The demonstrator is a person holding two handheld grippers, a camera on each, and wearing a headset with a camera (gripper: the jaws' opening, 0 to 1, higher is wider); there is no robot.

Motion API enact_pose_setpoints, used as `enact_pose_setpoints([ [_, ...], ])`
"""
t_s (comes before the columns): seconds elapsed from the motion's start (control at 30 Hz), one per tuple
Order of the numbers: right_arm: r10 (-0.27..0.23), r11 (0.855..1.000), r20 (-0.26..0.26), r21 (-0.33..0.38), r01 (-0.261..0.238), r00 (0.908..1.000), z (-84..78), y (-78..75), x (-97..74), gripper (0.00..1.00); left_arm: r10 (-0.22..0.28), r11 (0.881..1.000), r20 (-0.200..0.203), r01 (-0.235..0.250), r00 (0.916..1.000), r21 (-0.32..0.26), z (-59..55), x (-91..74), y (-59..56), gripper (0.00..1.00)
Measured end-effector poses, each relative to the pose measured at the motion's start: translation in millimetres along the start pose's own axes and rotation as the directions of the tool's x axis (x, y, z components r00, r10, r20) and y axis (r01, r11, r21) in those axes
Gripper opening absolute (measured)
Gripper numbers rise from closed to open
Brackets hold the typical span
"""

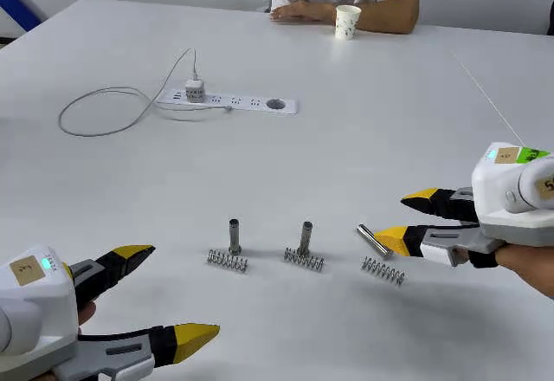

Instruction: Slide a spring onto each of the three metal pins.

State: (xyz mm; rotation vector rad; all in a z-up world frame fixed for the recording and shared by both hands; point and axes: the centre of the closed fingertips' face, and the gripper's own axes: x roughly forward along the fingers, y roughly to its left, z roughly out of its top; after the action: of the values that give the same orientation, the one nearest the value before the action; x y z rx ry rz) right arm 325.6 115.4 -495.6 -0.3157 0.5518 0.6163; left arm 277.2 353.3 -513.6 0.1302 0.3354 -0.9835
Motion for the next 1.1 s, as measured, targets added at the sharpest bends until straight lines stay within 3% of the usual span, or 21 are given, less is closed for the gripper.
enact_pose_setpoints([
  [0.5,-0.029,0.998,-0.125,0.06,0.037,0.9917,-8.7,-11.7,28.9,0.27,-0.006,1.0,0.001,0.006,1.0,-0.007,-0.3,4.3,-0.4,0.81],
  [1.1,-0.016,0.994,-0.256,0.096,0.042,0.9665,-30.6,-7.8,56.6,0.15,0.001,1.0,-0.006,-0.001,1.0,-0.023,-5.7,3.7,0.3,0.81],
])
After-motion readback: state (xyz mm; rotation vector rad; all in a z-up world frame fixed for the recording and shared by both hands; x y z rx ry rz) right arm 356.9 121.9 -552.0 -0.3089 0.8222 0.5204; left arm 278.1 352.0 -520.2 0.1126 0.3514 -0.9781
